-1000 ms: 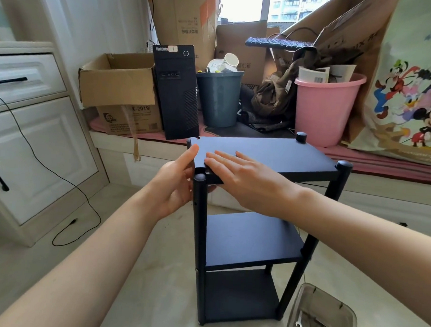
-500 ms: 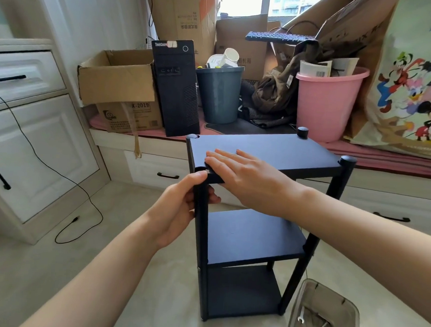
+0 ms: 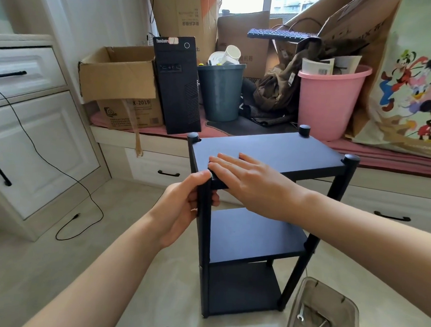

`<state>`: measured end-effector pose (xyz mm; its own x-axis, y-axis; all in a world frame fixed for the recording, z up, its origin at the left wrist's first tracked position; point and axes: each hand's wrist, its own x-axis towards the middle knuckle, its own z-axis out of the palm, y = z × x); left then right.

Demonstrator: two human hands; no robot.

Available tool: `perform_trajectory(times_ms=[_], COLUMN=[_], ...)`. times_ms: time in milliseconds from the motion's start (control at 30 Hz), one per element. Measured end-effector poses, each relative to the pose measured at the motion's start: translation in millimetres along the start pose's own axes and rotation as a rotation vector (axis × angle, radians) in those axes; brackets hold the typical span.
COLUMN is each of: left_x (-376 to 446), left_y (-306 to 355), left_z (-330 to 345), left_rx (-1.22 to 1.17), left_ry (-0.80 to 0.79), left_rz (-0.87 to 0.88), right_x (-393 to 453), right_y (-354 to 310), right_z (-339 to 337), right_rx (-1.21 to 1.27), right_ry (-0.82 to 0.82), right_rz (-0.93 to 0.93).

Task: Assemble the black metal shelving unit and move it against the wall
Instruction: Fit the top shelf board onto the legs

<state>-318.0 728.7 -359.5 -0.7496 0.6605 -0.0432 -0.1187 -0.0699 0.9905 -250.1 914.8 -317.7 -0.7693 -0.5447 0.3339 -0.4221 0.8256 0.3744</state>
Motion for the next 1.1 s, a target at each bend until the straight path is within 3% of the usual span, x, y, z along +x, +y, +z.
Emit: perform_trajectory(times_ms=[200, 300, 500, 800, 967, 1100], left_x=[2, 3, 27, 35, 34, 32], left_y=[0, 4, 11, 3, 2, -4], left_z=[0, -7, -13, -9, -2, 4], left_rx=[-0.017, -0.154, -0.228, -0.253, -0.230, -0.181], left_ry=[-0.013, -0.029, 0.108, 0.137, 0.176, 0.157], left_rz=[0.007, -0.053, -0.125, -0.031, 0.035, 0.101], right_x=[-2, -3, -5, -8, -6, -9], right_y=[-3, -6, -5, -7, -4, -8], right_z=[7, 12, 15, 15, 13, 19], right_rx=[-0.016, -0.049, -0.050, -0.040, -0.031, -0.052], right_ry=[0.049, 0.056, 0.047, 0.070, -0.002, 0.054], right_rz=[0.000, 0.007, 0.023, 0.020, 0.014, 0.019])
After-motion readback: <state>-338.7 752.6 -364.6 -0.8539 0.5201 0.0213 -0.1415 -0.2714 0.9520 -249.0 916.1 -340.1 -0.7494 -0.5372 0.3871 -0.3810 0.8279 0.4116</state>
